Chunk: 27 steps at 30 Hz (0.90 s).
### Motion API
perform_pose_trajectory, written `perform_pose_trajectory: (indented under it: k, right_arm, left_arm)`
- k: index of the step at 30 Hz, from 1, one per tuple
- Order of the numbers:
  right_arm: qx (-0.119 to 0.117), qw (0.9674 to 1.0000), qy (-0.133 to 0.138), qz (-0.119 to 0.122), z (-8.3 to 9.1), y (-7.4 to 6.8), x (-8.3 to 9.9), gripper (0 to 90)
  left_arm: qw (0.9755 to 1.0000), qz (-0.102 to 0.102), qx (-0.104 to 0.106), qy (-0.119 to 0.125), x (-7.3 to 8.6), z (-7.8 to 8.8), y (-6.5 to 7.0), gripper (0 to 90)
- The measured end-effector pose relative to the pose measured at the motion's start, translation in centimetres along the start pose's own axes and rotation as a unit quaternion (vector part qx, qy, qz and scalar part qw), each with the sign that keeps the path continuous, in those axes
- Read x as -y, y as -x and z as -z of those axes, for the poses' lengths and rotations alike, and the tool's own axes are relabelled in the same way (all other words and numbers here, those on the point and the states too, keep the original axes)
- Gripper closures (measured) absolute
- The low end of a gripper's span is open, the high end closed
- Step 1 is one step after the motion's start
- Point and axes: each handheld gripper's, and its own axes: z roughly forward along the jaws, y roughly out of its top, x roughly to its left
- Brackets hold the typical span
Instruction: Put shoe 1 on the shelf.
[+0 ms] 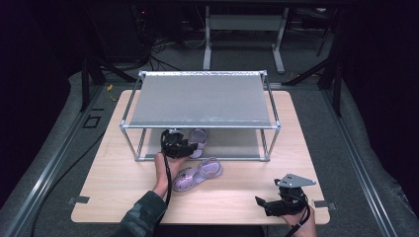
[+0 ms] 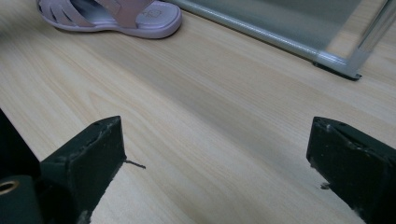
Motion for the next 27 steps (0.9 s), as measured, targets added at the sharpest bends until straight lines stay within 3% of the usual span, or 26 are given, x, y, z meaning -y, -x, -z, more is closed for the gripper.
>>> perform_pose_trajectory:
  k: [2, 4, 8, 9, 10, 16, 19, 24, 27]
  right_arm:
    - [-0.001, 1.0, 0.001, 0.001, -0.1, -0.1, -0.1, 3.8]
    - [-0.002, 1.0, 0.001, 0.001, -0.2, -0.1, -0.2, 3.9]
    - [-0.003, 1.0, -0.004, 0.005, -0.3, -0.3, -0.2, 3.9]
    - [-0.004, 1.0, -0.003, 0.005, -0.3, -0.3, -0.2, 4.0]
    - [-0.004, 1.0, -0.003, 0.006, -0.3, -0.3, -0.1, 4.0]
    - [-0.006, 1.0, -0.001, 0.004, -0.2, -0.2, -0.2, 4.0]
    - [-0.005, 1.0, -0.001, 0.007, -0.2, -0.3, -0.3, 4.0]
    - [-0.006, 0.9999, -0.005, 0.008, -0.3, -0.3, -0.5, 4.0]
    - [-0.008, 0.9999, 0.002, 0.009, -0.4, -0.4, -0.7, 4.0]
  left_arm:
    - [1.0, 0.004, 0.005, 0.005, 0.0, -0.1, 0.1, 54.6]
    - [1.0, 0.001, -0.005, 0.001, 0.0, -0.2, 0.5, 54.5]
    - [0.9994, -0.025, 0.019, -0.013, 0.1, 0.0, 0.2, 51.1]
    - [0.9995, -0.021, 0.018, -0.013, 0.1, 0.1, 0.2, 49.7]
    - [0.9991, -0.035, 0.015, -0.021, 0.2, 0.4, -0.1, 48.3]
    - [0.9994, -0.033, -0.002, -0.01, 0.7, 0.9, 0.2, 34.5]
    - [0.9993, -0.035, 0.008, -0.006, 1.0, 1.3, 0.1, 29.9]
    - [0.999, -0.044, 0.006, 0.005, 1.4, 2.7, 0.3, 22.1]
    - [0.9993, -0.033, 0.003, 0.016, 1.7, 3.8, 0.4, 18.7]
